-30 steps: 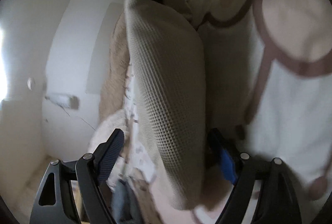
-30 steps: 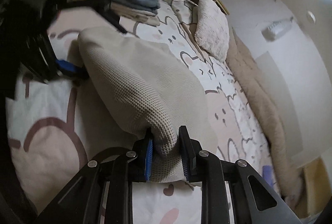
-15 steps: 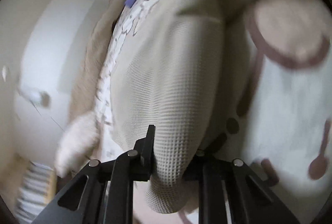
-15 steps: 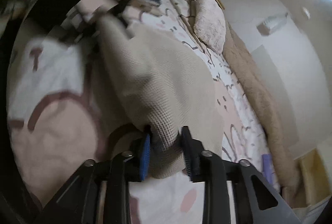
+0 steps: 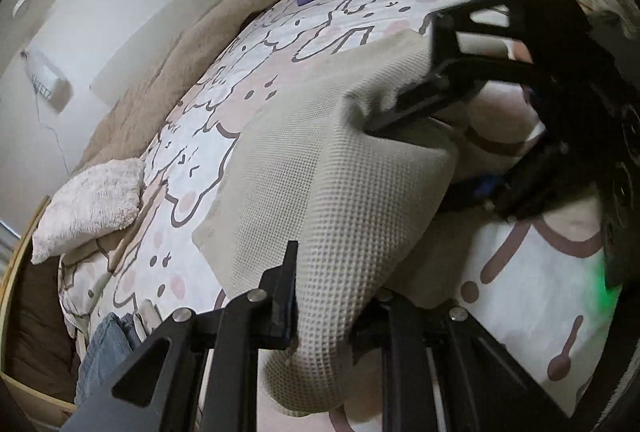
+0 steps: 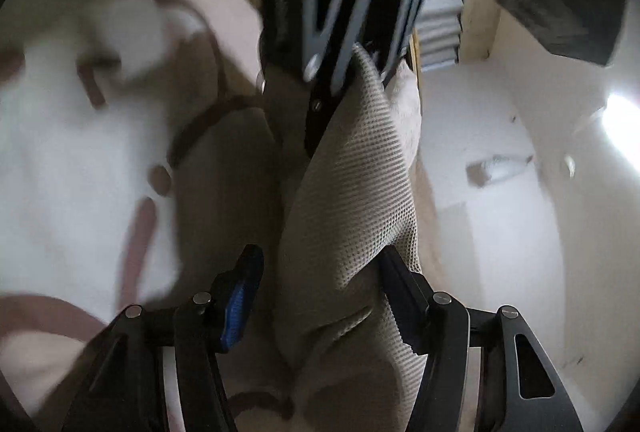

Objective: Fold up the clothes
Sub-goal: 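Grasp the beige bundle edge with the right tool while the left tool grips beside it, then lift the beige bundle with both tools and carry it toward the clothes stack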

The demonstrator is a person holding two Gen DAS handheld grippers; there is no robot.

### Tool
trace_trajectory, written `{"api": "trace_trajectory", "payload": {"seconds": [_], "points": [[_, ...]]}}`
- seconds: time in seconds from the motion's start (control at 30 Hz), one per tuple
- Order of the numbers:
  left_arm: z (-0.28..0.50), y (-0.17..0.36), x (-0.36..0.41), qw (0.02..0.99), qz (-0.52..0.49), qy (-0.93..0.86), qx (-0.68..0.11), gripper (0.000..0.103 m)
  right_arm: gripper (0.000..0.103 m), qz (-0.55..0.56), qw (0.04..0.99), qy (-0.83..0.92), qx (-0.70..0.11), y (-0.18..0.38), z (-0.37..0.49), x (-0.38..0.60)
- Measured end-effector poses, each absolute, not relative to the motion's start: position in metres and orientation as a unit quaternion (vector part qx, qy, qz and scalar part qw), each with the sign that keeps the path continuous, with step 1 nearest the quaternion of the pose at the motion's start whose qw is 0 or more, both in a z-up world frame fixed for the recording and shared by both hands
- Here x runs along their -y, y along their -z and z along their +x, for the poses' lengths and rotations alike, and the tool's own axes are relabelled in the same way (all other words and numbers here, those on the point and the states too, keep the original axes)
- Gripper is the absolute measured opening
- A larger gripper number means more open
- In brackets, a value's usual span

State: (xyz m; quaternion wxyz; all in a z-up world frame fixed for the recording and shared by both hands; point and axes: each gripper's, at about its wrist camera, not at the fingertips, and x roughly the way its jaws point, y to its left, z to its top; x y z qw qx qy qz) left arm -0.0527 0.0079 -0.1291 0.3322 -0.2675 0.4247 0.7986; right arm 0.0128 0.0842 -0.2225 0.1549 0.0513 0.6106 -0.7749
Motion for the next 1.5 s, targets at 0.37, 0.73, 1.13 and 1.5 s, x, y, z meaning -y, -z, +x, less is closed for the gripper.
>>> {"api": "trace_trajectory", "payload": {"seconds": [0.37, 0.73, 1.13, 1.5], "points": [[-0.027, 0.148, -0.014, 0.327, -0.212, -0.773, -0.501, 0.018, 0.079, 0.008, 0.159, 0.738, -0.656, 0.213, 0.036, -0.105], [-0.015, 0.161, -0.01, 0.336, -0.173, -0.761, -0.527, 0.018, 0.031, 0.054, 0.186, 0.72, -0.666, 0.225, 0.006, -0.118], [0.003, 0.184, -0.01, 0.302, -0.136, -0.748, -0.576, 0.022, 0.03, 0.108, 0.143, 0.71, -0.681, 0.241, 0.051, -0.165], [0.02, 0.208, -0.019, 0.206, -0.062, -0.73, -0.648, 0.043, 0.06, 0.092, 0.104, 0.737, -0.662, 0.234, 0.053, -0.179]]}}
